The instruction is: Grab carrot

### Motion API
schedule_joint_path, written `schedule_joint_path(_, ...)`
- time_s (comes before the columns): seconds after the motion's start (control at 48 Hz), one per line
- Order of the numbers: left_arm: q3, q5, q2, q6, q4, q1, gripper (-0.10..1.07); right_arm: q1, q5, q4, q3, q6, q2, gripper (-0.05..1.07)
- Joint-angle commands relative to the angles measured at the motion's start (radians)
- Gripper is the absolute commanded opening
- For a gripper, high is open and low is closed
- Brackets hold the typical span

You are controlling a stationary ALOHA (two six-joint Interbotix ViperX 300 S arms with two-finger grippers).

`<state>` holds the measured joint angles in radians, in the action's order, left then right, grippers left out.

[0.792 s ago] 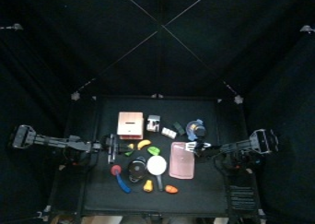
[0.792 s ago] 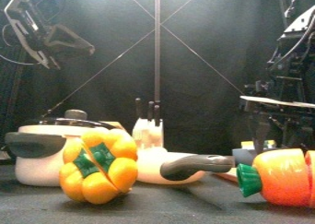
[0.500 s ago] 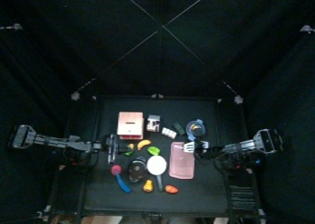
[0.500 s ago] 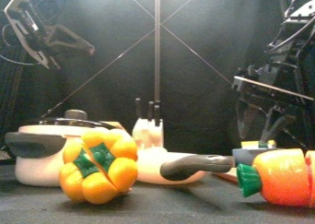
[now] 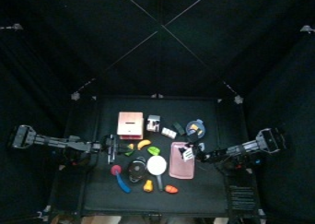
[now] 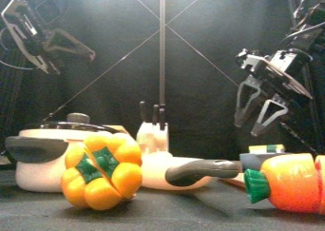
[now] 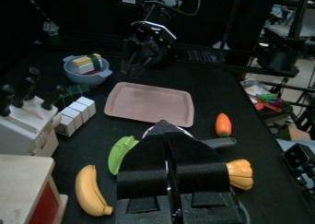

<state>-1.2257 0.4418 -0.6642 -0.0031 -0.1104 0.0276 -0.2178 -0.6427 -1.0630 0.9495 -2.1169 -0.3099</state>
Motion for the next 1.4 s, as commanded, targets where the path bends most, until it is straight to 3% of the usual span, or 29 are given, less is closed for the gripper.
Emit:
schedule_joint_path(0.0,0.014,0.008,0.002,0.002,0.002,0.000,0.06,-0.025,0.029,-0.034,-0.011,0.000,-0.021,0.88)
schedule_joint_path(0.208,0.014,0.008,0.002,0.002,0.000,0.000,0.17,-0.066,0.060,-0.055,-0.017,-0.002,-0.014,0.88)
schedule_joint_path(0.417,0.009,0.008,0.002,0.003,0.000,0.000,0.22,-0.179,0.153,-0.097,-0.031,0.000,0.018,0.88)
schedule_joint_path(0.792,0.015,0.011,0.002,0.003,0.002,0.000,0.23,-0.311,0.239,-0.179,-0.130,0.000,0.161,0.88)
schedule_joint_path(0.958,0.015,0.011,0.002,0.005,0.000,-0.006,0.33,-0.356,0.245,-0.198,-0.195,0.000,0.232,0.88)
schedule_joint_path(1.208,0.014,0.012,-0.002,0.002,0.000,-0.005,0.50,-0.374,0.325,-0.195,-0.268,0.002,0.331,0.88)
schedule_joint_path(1.375,0.014,0.012,-0.002,0.000,0.000,-0.006,0.53,-0.371,0.328,-0.199,-0.279,0.002,0.362,0.88)
